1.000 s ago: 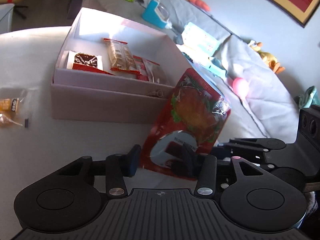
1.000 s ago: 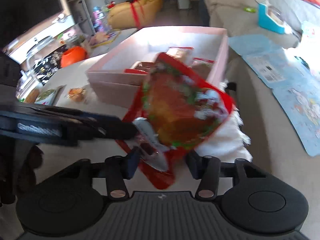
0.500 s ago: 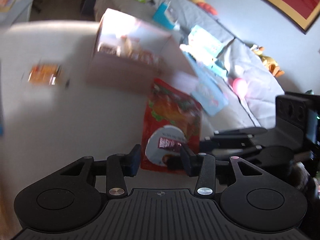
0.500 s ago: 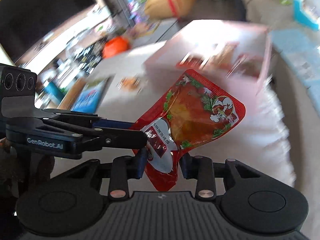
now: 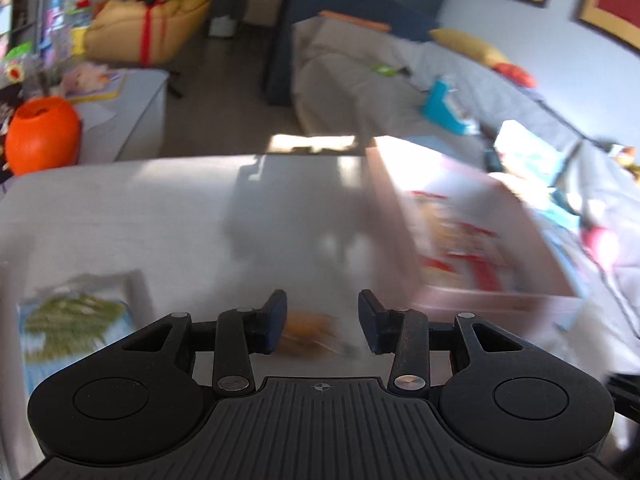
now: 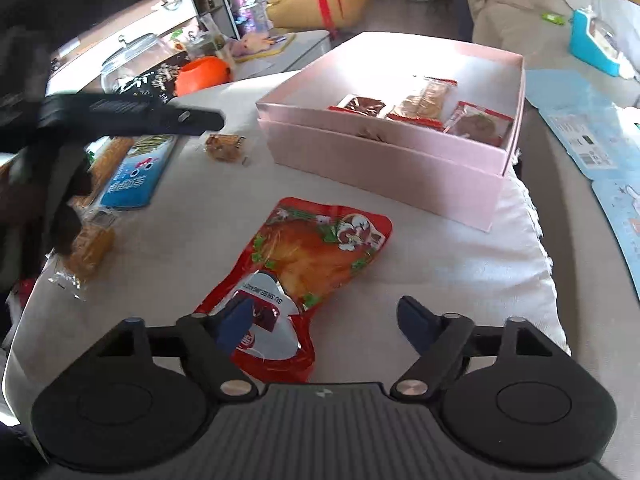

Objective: Organize snacks

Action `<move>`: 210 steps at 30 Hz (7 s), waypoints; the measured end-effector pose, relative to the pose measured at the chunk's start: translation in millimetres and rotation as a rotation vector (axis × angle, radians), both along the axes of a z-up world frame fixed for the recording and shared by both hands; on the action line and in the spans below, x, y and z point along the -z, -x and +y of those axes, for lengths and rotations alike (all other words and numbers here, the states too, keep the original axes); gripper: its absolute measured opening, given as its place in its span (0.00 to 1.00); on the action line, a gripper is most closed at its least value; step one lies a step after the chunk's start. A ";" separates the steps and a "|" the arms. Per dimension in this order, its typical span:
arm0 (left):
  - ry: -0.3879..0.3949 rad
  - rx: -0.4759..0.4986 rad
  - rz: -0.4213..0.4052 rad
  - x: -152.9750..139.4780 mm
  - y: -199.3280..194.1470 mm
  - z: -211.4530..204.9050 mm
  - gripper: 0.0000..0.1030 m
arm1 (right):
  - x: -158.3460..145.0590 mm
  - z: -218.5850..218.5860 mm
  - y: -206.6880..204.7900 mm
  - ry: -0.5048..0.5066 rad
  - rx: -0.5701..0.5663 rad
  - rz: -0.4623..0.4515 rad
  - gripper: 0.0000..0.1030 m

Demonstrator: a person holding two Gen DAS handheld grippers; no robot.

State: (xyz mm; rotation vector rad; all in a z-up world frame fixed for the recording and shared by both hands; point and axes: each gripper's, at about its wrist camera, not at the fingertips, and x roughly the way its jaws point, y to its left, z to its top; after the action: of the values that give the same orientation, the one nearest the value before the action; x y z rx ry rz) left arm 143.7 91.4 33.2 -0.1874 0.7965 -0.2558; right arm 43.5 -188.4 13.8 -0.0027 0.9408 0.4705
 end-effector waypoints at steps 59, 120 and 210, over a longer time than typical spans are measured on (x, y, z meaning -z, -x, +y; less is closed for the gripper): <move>-0.043 0.039 0.100 14.9 67.8 -30.5 0.23 | 21.5 12.0 21.8 0.159 0.010 -0.185 1.00; 0.177 0.014 0.092 28.7 129.2 -10.7 0.23 | 14.3 70.5 15.3 0.286 -0.133 -0.281 0.99; -0.113 -0.357 -0.079 -50.4 100.5 107.5 0.27 | -76.2 87.8 -52.3 0.090 -0.106 -0.344 0.97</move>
State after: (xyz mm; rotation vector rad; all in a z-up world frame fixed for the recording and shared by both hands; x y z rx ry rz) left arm 43.2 198.9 83.6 -0.2079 0.6830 0.1178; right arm 95.9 -100.6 90.0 -0.2101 0.6251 0.5067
